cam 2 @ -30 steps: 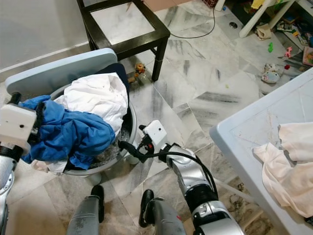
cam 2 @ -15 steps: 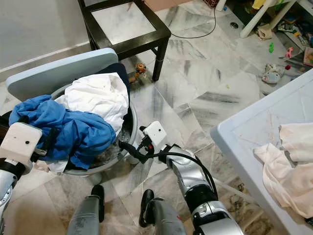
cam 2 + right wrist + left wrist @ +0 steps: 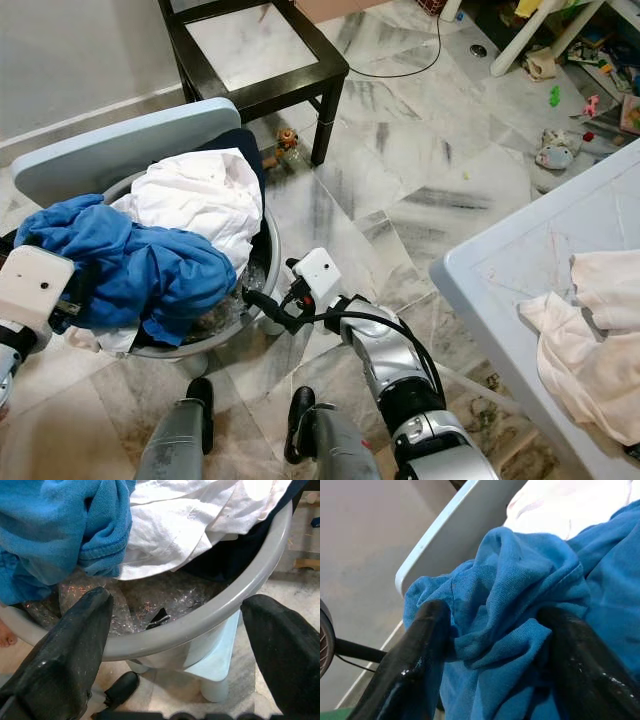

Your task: Hang hanger

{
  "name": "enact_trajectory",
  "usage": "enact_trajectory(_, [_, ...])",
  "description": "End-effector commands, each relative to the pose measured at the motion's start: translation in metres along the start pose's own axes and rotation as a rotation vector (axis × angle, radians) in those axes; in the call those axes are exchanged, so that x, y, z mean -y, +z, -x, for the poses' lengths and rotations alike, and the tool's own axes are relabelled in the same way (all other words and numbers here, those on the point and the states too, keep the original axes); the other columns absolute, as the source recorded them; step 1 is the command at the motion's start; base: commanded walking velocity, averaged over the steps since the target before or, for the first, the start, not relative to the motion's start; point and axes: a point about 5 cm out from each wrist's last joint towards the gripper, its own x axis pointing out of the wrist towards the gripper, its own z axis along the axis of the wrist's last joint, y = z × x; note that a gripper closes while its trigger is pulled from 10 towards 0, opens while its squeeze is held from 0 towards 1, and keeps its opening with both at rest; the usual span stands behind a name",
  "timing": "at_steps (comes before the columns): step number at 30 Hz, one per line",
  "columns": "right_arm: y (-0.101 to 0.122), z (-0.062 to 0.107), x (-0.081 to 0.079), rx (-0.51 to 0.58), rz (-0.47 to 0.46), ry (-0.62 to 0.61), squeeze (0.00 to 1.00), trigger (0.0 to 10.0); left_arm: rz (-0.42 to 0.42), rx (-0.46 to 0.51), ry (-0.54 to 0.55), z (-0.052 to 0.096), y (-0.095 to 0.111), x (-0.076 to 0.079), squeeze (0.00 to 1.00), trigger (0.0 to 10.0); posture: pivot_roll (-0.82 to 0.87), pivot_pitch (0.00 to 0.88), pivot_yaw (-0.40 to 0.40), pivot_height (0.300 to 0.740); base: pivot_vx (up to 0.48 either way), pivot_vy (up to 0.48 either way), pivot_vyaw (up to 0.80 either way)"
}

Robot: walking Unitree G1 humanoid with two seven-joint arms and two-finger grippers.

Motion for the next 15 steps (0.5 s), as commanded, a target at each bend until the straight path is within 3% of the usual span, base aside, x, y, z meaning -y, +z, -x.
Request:
enact_trajectory(1, [-0.013,0.005,-0.002,-0.037,-0.016,-0.008,0.00,10.0,0.004,-0.024,0.004,0.001,-0.009,0.000,0.00,0.0,0.43,0.395,-0.165,0.740,0.000,0.000,0.00])
enact_trajectory(15, [-0.015,0.007,0.001,-0.045,-0.006,-0.052,0.00,10.0,0.037,-0.021,0.029,-0.010,-0.025,0.005,0.00,0.0,0.42,0.385,-0.171,0.740,0.000,0.000,0.00])
